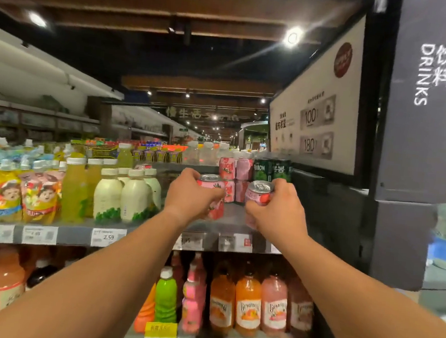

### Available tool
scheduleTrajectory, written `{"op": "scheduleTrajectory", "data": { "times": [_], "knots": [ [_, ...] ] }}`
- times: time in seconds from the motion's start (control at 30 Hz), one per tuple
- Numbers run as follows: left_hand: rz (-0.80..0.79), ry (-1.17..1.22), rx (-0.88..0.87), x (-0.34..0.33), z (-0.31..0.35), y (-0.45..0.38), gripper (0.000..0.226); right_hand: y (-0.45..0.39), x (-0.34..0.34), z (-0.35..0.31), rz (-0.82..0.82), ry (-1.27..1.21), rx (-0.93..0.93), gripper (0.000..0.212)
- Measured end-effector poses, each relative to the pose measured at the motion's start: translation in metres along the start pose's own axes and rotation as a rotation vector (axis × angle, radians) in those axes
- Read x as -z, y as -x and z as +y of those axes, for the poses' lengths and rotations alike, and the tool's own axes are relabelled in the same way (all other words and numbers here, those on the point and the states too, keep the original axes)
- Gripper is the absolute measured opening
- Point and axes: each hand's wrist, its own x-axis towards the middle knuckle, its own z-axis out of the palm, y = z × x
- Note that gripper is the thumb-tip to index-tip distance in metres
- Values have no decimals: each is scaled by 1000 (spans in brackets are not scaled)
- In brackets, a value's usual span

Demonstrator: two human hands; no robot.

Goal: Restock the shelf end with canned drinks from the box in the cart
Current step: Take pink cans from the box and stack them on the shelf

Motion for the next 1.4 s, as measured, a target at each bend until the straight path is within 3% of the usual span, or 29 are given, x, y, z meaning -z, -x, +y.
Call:
{"op": "scheduleTrajectory", "data": {
  "times": [0.17,0.67,0.83,0.93,1.13,1.4],
  "knots": [
    [-78,-80,46,-30,-10,-38,62,-43,-29,17,-110,79,32,71],
    [-298,-300,42,-96,-54,-159,25,-127,-132,49,-283,380,-51,46],
    [-365,-367,50,-110,-64,-184,31,-152,-151,50,-440,461,59,44],
    [-404,-425,54,-117,-68,-200,36,-163,-158,50,-525,633,176,39],
    [-482,-611,18,-130,-66,-224,34,-177,-163,51,-441,960,451,34],
    [-396,-616,5,-150,-77,-237,39,-188,-169,61,-434,963,473,33]
  ]
}}
